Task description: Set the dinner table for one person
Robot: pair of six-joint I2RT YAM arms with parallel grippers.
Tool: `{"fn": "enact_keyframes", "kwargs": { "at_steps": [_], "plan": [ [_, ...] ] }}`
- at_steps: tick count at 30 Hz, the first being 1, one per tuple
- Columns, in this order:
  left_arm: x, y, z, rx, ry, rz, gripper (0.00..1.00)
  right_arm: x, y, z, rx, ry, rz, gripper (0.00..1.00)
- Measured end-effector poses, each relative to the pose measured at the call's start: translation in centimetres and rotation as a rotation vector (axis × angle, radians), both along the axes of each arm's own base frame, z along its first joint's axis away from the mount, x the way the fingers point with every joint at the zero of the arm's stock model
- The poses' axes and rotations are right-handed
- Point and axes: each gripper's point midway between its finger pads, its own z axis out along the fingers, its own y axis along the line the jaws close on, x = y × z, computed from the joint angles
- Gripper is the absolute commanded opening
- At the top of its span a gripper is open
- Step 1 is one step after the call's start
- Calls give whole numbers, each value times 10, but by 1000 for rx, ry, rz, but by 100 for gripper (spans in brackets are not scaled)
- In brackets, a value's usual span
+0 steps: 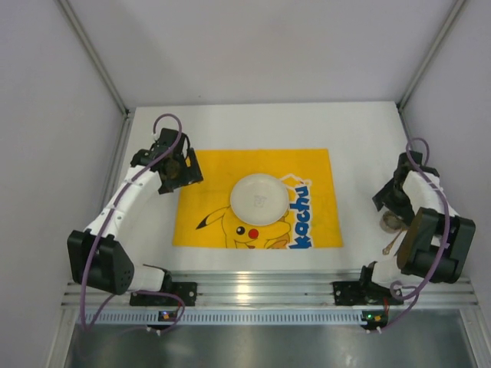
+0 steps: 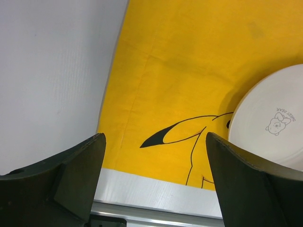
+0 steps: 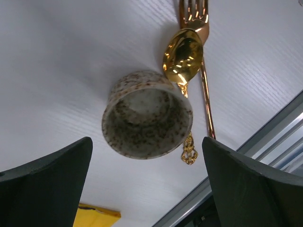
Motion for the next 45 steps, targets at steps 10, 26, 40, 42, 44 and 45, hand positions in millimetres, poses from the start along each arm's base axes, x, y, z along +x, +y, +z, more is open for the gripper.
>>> {"fn": "enact_keyframes", "kwargs": {
  "at_steps": [10,26,40,42,44,45],
  "plan": [
    [2,0,3,3,-5,-8,91,-2,-8,-31,88,-18,-59,83],
    [3,-1,4,-5,-7,5,90,20,-13,-41,78,-6,-1,86],
    [-8,2,-10,2,27,24,90,57,3,-30,77,-44,86,9],
    [-11,3,-13,3,36,30,90,72,17,-20,74,-73,136,8],
    [-11,4,-13,3,36,34,90,91,37,-6,74,-110,198,7],
    [-11,4,-13,3,34,36,90,98,46,1,75,-126,223,6]
  ]
}}
